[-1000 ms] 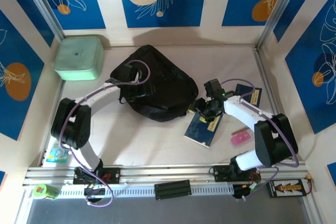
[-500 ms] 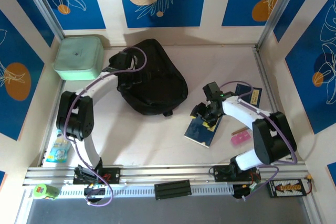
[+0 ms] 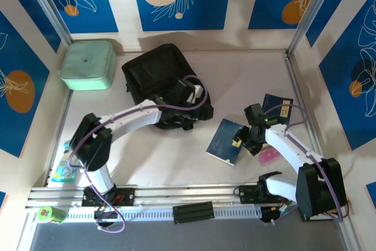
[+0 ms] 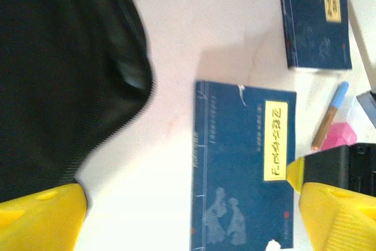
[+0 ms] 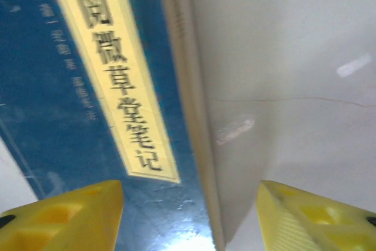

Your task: Pack books, pencil case, and school supplies into a backpack

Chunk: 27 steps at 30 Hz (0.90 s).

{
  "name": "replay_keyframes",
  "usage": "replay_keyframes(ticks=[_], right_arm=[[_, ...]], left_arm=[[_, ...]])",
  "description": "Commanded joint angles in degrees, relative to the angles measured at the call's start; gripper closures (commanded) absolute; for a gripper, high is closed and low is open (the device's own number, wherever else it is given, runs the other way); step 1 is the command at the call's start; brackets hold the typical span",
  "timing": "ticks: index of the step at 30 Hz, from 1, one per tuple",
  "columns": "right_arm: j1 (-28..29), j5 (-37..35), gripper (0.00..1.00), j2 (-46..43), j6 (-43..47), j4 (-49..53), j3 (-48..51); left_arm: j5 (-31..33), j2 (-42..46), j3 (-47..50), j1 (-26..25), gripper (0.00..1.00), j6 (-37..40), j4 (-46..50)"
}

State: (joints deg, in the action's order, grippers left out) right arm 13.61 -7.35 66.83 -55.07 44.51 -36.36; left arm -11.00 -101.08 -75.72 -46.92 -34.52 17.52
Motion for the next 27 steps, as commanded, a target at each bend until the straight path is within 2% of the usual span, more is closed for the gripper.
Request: replay_keyframes(ticks=[1,6,11,17,23,27], right_arm=[[-0.8,2.6,0.43,0.8,-0.5,-0.7,1.3],[-1.2,4.0,0.51,3.0,0.1,-3.7,2.6],[-2.1,5.6,0.66,6.9,-0.1,-6.4,2.7],[-2.3,6.1,0.73,9.5,0.5,-6.2,1.2],[-2.5,6.9,0.8,10.6,1.4,-6.3,0.5],[-2.5,7.3,0.84,11.7,2.3,-6.4,-0.2]], left_arm=[[-0.8,-5.0,-3.8,-2.5,0.14,-0.5,1.7],[-2.6,-11.5,-7.8,-5.0,0.3,0.4,4.0],[-4.3,-17.7,-12.0,-5.8,0.43,0.5,7.3],[-5.7,-22.4,-15.9,-5.8,0.51,0.2,10.6],[-11.0,-25.1,-17.4,-5.8,0.63,-0.9,9.8],[-11.9,-26.4,-18.1,-5.8,0.64,-1.2,10.5]])
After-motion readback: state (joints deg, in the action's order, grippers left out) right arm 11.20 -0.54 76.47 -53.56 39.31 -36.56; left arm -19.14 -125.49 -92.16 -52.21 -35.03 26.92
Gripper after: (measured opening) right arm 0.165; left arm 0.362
